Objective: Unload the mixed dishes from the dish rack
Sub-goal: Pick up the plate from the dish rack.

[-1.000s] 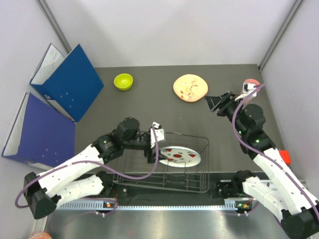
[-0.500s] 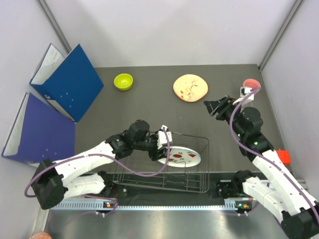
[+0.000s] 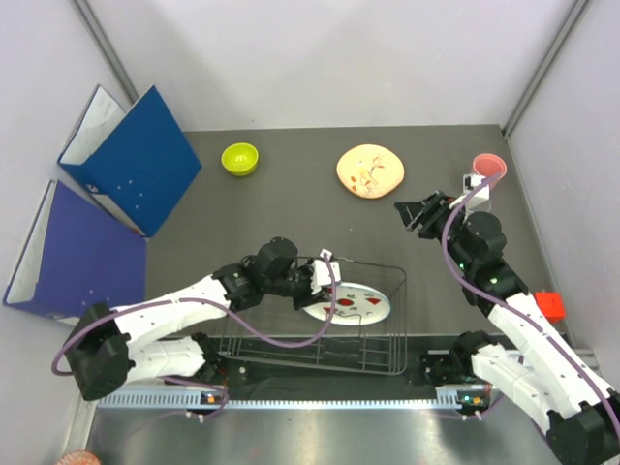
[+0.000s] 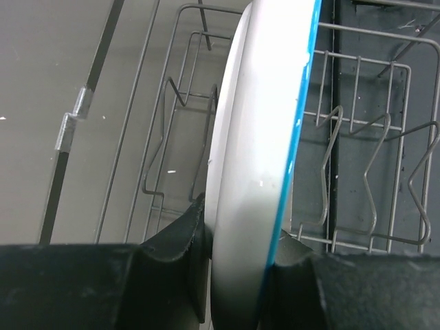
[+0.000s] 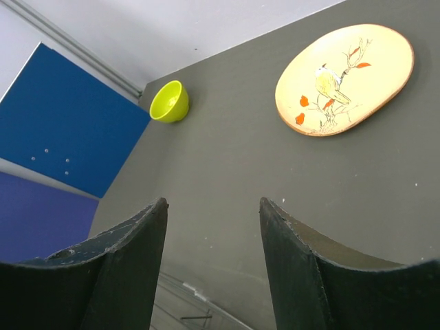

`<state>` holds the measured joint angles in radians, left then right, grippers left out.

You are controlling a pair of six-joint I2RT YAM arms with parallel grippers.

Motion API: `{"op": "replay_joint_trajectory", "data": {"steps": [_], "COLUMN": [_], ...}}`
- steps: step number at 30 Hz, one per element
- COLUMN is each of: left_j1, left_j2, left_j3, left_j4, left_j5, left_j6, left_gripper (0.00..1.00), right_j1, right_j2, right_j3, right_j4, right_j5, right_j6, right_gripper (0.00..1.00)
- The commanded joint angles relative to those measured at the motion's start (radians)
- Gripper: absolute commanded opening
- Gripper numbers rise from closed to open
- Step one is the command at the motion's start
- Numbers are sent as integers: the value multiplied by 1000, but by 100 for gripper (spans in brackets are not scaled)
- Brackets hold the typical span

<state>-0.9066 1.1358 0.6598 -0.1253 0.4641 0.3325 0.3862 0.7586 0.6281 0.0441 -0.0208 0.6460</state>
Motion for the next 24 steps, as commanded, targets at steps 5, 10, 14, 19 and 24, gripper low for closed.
{"op": "replay_joint_trajectory", "data": {"steps": [5,10,14,19,24], "left_j1": [5,0,-2,0,0], "left_j2": [-87,-142,-159,-165,-173], "left_j3": [86,124,159,224,349], "left_j4": [-28,-31,-30,-57,-86], "left_j5": [-85,-149,-170,-177,-183], "left_j6": [7,30,49,74,102], "left_gripper": [0,0,0,0,0], "right_j1": [11,11,11,11,11], "right_j2": [2,5,4,-10,-38], "right_j3": [-4,-1,-2,5,50], "right_j4": [65,66,69,60,37], "right_j5": [-5,-4,-5,-10,-14], "right_j6": [-5,-3,0,7,12], "right_gripper": [56,55,55,55,55]}}
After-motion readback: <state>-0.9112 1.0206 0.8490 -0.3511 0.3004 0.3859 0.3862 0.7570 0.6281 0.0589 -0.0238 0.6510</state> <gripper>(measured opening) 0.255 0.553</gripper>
